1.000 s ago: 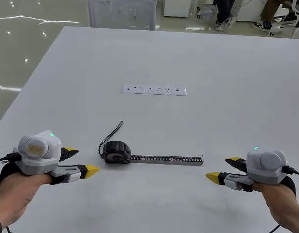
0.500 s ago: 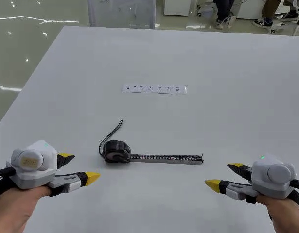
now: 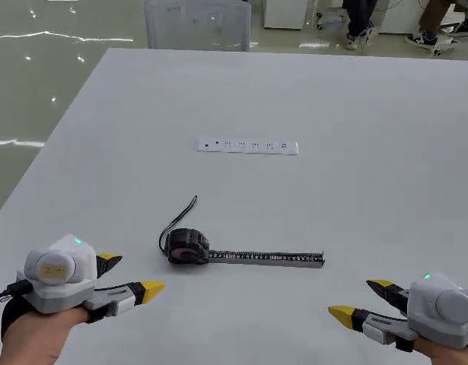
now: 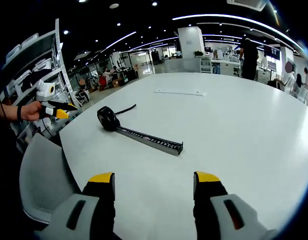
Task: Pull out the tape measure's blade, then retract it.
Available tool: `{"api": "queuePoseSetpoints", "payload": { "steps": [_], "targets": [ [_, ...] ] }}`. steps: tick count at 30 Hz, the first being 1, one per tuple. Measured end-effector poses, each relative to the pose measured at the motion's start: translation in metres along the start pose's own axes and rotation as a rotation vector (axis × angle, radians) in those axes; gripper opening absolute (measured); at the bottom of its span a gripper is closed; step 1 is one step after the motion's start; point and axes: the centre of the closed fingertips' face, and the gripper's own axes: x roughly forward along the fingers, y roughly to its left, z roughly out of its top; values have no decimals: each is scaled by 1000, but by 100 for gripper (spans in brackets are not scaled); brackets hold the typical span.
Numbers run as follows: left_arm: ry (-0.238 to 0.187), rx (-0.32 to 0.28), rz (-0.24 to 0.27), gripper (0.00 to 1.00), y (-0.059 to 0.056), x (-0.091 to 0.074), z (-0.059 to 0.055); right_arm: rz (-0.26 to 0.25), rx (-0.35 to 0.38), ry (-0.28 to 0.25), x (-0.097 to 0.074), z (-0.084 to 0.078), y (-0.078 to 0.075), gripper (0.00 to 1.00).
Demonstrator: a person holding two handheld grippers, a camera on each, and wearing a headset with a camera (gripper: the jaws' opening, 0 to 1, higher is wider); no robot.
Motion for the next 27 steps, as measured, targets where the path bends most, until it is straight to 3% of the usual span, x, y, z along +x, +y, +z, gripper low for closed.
{"api": "queuePoseSetpoints", "payload": {
  "steps": [11,17,27],
  "targets": [
    [2,-22,11,59,-2,8,-2,4,1,15,7,-5,-3,63],
    [6,-86,47,59,-1,17,-5,12,11,24,14,-6,-7,61],
    [16,-127,66,59,-1,30,-4,23,-1,53,26,-8,-16,58]
  ]
}}
